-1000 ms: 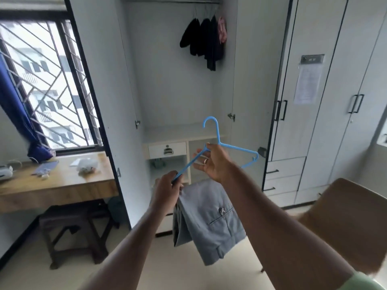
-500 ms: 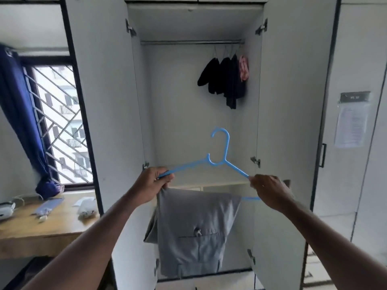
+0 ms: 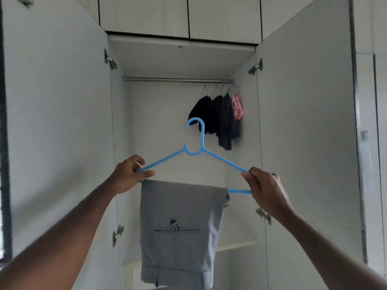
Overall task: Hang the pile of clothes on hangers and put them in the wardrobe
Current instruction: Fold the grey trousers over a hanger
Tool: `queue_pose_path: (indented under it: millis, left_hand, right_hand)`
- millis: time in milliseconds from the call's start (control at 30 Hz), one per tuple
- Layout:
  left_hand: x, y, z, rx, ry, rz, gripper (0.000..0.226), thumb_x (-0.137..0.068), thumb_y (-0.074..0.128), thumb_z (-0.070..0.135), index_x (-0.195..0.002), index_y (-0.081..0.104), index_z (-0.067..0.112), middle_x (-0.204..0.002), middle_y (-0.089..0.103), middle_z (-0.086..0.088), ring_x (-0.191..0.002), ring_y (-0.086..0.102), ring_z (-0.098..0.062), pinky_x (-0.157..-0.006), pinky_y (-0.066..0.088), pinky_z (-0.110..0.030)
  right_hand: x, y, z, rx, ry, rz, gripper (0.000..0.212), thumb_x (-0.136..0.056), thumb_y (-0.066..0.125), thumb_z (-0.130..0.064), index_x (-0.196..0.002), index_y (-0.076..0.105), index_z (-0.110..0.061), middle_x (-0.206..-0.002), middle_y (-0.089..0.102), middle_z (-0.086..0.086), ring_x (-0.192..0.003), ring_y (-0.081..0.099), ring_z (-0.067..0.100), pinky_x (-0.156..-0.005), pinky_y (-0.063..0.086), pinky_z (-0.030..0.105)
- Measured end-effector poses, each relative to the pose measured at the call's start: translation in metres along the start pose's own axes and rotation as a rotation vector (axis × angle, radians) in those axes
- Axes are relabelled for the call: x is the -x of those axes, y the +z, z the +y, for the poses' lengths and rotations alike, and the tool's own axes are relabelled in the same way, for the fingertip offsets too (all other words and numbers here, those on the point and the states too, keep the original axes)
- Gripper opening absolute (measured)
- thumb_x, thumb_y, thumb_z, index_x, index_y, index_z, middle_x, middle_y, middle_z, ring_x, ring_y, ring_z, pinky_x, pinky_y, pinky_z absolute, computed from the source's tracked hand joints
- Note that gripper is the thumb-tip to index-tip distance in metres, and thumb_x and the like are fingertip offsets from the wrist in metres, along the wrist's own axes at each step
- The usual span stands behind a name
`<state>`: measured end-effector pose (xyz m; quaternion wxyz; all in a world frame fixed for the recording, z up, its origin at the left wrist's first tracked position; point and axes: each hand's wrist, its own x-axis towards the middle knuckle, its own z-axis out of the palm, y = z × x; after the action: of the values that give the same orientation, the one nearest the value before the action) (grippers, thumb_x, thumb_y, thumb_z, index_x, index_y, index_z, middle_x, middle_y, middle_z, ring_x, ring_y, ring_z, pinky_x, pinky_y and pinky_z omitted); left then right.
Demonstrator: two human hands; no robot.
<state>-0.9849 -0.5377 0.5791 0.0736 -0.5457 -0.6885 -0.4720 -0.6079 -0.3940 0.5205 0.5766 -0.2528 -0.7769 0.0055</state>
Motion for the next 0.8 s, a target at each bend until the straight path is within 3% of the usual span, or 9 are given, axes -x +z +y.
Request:
queue_pose_path:
  millis: [67,200,300,400,467,567,667,733,800]
  left_hand:
    - [-0.038,0.007,-0.010,-0.039,0.050,0.056,0.042,-0.076,0.086,0.037,-0.100,0.058,0.018,-0.090,0.057,-0.003,-0.075,0.055,-0.016,-0.062,0.044,-0.020]
    - [-0.109,0.026,-0.019,-0.110,0.131,0.117,0.036,-0.082,0.082,0.030,-0.101,0.054,0.020,-0.101,0.056,-0.007,-0.091,0.059,-0.024,-0.077,0.042,-0.029]
    - [-0.154,0.058,-0.021,-0.088,0.099,-0.058,0.037,-0.086,0.079,0.029,-0.113,0.056,0.018,-0.106,0.057,-0.005,-0.102,0.060,-0.025,-0.077,0.038,-0.023]
    - [-0.198,0.090,-0.016,-0.011,0.142,-0.247,0.076,-0.083,0.076,0.051,-0.145,0.046,0.021,-0.135,0.050,-0.002,-0.128,0.052,-0.022,-0.104,0.041,-0.028]
    - [-0.229,0.110,-0.012,-0.021,0.186,-0.275,0.084,-0.085,0.069,0.059,-0.155,0.034,0.027,-0.152,0.039,0.000,-0.141,0.040,-0.020,-0.117,0.034,-0.037]
    - [-0.283,0.137,-0.012,-0.183,0.212,-0.181,0.080,-0.089,0.047,0.070,-0.158,0.024,0.036,-0.162,0.030,-0.004,-0.149,0.028,-0.028,-0.121,0.026,-0.048]
    - [-0.334,0.155,-0.016,-0.178,0.194,-0.097,0.094,-0.073,0.024,0.086,-0.153,0.035,0.039,-0.159,0.036,0.001,-0.149,0.026,-0.028,-0.120,0.024,-0.054]
    - [-0.366,0.158,-0.014,-0.160,0.219,-0.101,0.087,-0.079,0.026,0.084,-0.150,0.042,0.036,-0.156,0.041,0.004,-0.147,0.031,-0.026,-0.120,0.025,-0.053]
    - [-0.389,0.157,-0.011,-0.096,0.273,-0.086,0.064,-0.096,0.041,0.066,-0.148,0.048,0.030,-0.152,0.047,0.005,-0.143,0.038,-0.020,-0.120,0.028,-0.046]
  right_hand:
    - [-0.031,0.018,0.001,0.040,-0.018,0.063,0.040,-0.103,0.047,-0.044,-0.067,0.043,-0.028,-0.045,0.039,-0.008,-0.040,0.042,0.013,-0.040,0.034,0.021]
    - [-0.091,0.065,0.007,0.110,0.001,0.144,0.039,-0.102,0.051,-0.039,-0.066,0.042,-0.029,-0.047,0.040,-0.008,-0.042,0.043,0.019,-0.041,0.039,0.033]
    - [-0.135,0.098,0.010,0.146,0.027,0.169,0.040,-0.104,0.051,-0.037,-0.072,0.056,-0.013,-0.055,0.053,0.000,-0.050,0.052,0.026,-0.048,0.047,0.042]
    - [-0.181,0.135,0.016,0.153,0.028,0.189,0.040,-0.104,0.050,-0.036,-0.071,0.051,-0.014,-0.058,0.052,-0.002,-0.050,0.049,0.019,-0.049,0.043,0.037]
    - [-0.211,0.161,0.024,0.176,0.031,0.199,0.041,-0.105,0.048,-0.038,-0.072,0.050,-0.014,-0.060,0.050,-0.004,-0.053,0.048,0.019,-0.049,0.038,0.035]
    - [-0.253,0.191,0.042,0.170,0.055,0.213,0.041,-0.106,0.045,-0.037,-0.073,0.047,-0.015,-0.061,0.046,-0.006,-0.054,0.042,0.013,-0.044,0.025,0.022]
    - [-0.289,0.212,0.063,0.156,0.057,0.208,0.039,-0.107,0.044,-0.038,-0.075,0.046,-0.015,-0.063,0.044,-0.007,-0.054,0.038,0.006,-0.047,0.035,0.020]
    - [-0.318,0.225,0.080,0.169,0.051,0.216,0.039,-0.107,0.043,-0.040,-0.078,0.048,-0.015,-0.067,0.048,-0.005,-0.057,0.040,0.006,-0.045,0.029,0.021]
    - [-0.346,0.237,0.092,0.141,0.038,0.231,0.040,-0.106,0.046,-0.041,-0.080,0.055,-0.012,-0.070,0.055,-0.001,-0.058,0.049,0.010,-0.047,0.037,0.021]
